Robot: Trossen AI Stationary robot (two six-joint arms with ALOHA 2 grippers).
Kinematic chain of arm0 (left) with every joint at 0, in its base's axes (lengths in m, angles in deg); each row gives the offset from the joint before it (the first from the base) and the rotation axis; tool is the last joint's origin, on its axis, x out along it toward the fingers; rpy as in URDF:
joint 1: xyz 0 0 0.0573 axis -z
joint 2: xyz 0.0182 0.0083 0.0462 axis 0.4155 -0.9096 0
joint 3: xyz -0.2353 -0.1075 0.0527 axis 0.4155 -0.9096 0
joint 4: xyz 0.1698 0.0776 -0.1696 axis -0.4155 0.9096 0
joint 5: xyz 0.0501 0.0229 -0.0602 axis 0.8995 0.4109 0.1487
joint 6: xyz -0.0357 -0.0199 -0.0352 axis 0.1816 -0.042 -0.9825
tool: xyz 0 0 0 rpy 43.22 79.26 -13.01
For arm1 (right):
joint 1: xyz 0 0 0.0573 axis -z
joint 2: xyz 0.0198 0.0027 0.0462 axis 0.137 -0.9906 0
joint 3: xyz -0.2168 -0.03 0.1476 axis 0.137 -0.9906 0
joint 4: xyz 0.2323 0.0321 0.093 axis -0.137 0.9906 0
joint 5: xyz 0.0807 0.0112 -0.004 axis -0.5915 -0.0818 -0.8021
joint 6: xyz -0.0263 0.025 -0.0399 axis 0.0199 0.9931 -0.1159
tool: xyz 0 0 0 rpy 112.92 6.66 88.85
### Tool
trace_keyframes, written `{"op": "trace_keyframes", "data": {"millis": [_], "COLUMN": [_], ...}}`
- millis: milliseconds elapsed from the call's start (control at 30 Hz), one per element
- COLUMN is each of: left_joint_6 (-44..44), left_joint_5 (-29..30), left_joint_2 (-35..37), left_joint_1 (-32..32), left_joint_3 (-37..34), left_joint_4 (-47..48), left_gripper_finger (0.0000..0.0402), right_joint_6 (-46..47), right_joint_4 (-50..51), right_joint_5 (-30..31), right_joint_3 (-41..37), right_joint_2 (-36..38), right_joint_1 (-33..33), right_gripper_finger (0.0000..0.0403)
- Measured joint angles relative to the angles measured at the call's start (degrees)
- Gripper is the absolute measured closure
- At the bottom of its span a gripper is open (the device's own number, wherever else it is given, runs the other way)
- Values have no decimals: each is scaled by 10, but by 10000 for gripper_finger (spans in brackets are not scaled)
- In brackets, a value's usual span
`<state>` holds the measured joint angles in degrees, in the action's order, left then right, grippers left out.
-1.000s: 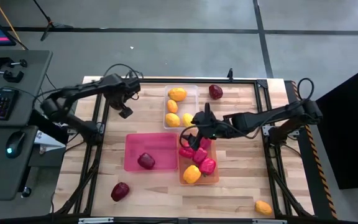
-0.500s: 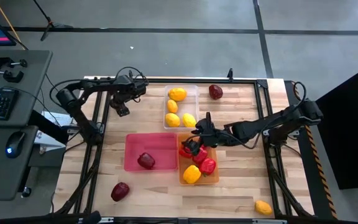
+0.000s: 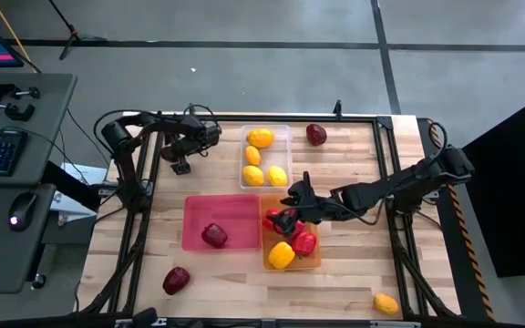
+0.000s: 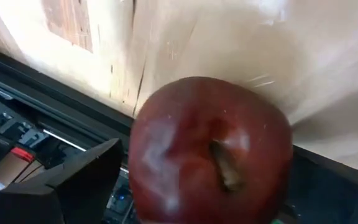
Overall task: Sort produce into baskets
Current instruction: Put the apple into the red bin
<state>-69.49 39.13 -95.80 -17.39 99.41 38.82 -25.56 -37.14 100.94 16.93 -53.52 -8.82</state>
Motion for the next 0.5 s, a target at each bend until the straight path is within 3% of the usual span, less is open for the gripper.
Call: {"op": "trace_keyframes", "data": {"millis": [133,300,400,500], "left_joint_6": [-2,-26,-80,-139], "left_joint_5": [-5,-36,-94,-182], "left_joint_2": [6,36,97,186], "left_joint_1": [6,9,9,14], "left_joint_3": [0,-1,-1,-1], "left_joint_4": [7,19,0,-35], "left_gripper_finger": [48,137,175,181], "right_joint_6": [-1,-6,-12,-12], "right_joint_4": [1,1,1,1], "right_joint_5": [0,0,1,1], "right_joint_3": [0,0,0,0], "right_joint_2": [0,0,0,0], "right_joint_1": [-2,-2,-2,-2], "right_gripper_finger": [20,20,20,20]}}
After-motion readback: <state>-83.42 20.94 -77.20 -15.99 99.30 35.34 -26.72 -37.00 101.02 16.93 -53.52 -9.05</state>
